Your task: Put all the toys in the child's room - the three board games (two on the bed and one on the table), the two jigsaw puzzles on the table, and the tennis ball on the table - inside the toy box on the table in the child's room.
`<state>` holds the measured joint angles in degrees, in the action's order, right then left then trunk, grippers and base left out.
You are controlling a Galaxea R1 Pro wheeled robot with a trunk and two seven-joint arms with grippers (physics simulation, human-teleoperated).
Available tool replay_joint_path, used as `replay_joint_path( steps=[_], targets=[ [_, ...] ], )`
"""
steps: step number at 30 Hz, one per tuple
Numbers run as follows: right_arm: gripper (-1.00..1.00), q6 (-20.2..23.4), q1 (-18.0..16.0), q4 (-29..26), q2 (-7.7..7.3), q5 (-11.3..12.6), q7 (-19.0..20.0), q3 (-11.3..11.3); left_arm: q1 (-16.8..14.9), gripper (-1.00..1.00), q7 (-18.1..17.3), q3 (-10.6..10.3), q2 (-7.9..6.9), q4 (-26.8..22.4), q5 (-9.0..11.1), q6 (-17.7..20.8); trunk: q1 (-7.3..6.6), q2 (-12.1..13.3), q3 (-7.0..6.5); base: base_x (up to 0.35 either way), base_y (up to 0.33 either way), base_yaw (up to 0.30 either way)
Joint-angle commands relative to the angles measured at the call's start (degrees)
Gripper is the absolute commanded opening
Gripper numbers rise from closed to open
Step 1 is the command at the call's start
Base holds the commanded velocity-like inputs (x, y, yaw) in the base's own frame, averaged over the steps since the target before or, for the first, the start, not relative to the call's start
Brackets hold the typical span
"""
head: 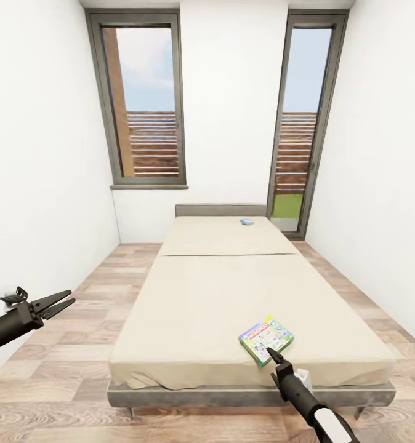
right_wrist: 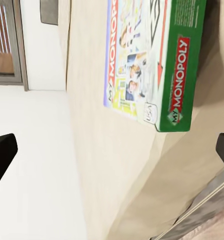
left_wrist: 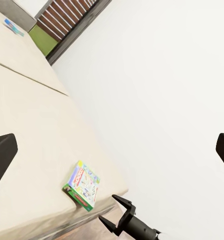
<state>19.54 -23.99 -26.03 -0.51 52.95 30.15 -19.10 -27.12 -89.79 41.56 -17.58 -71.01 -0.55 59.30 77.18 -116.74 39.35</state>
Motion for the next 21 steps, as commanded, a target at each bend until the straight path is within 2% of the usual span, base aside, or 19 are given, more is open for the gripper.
replay_joint_path(
  steps=[1, 8, 21],
  targets=[
    [1.00, 0.5, -0.1, 0.0, 0.01, 0.4, 0.1, -0.3, 0.0, 1.00, -0.2, 0.0, 0.00, 0.0, -0.1, 0.6, 0.00, 0.0, 0.06, 0.070, -0.037, 0.000],
    [1.00, 0.4, 0.0, 0.2, -0.14, 0.5, 0.0, -0.3, 0.0, 1.00, -0.2, 0.0, 0.00, 0.0, -0.1, 0.6, 0.00, 0.0, 0.06, 0.068, -0.086, 0.000],
    [1.00, 0.5, 0.0, 0.4, -0.36, 0.5, -0.3, -0.5, 0.0, 1.00, -0.2, 0.0, 0.00, 0.0, 0.0, 0.6, 0.00, 0.0, 0.06, 0.005, -0.007, 0.000]
  ],
)
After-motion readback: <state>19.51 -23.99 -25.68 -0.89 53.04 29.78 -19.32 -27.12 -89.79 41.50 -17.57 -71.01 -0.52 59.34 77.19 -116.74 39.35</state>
